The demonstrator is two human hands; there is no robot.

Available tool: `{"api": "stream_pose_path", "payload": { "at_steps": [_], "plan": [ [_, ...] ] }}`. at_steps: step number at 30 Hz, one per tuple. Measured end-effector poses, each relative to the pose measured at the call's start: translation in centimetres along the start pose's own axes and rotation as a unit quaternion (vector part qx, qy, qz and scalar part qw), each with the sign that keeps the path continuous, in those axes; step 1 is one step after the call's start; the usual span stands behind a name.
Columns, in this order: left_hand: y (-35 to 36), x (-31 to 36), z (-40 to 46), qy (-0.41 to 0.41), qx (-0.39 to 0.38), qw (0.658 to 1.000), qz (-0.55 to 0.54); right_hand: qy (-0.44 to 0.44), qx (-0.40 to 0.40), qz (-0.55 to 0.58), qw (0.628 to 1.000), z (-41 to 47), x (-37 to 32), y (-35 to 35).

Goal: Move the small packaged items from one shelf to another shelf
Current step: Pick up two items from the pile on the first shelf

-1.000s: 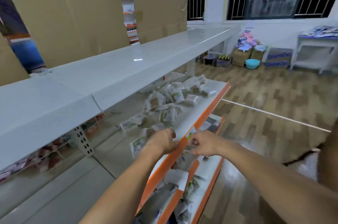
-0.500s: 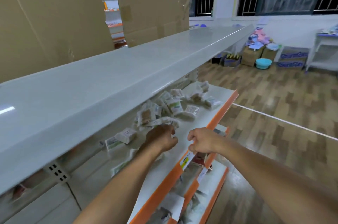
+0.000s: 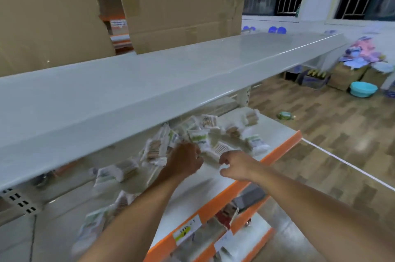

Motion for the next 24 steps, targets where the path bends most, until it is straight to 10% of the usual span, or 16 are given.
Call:
{"api": "stream_pose_path", "payload": {
  "at_steps": [24],
  "plan": [
    [1.9,-2.9,6.8,-0.208,0.132,0.969,0.027,-0.199,0.191,0.102,0.956,5.7,5.4,0.2]
  ]
}}
Point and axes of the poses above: each hand's wrist, its own z-axis towards the middle knuckle, its own y-axis out of the palm, x = y × z, the point moved 10 cm from there along z, towards the middle knuckle
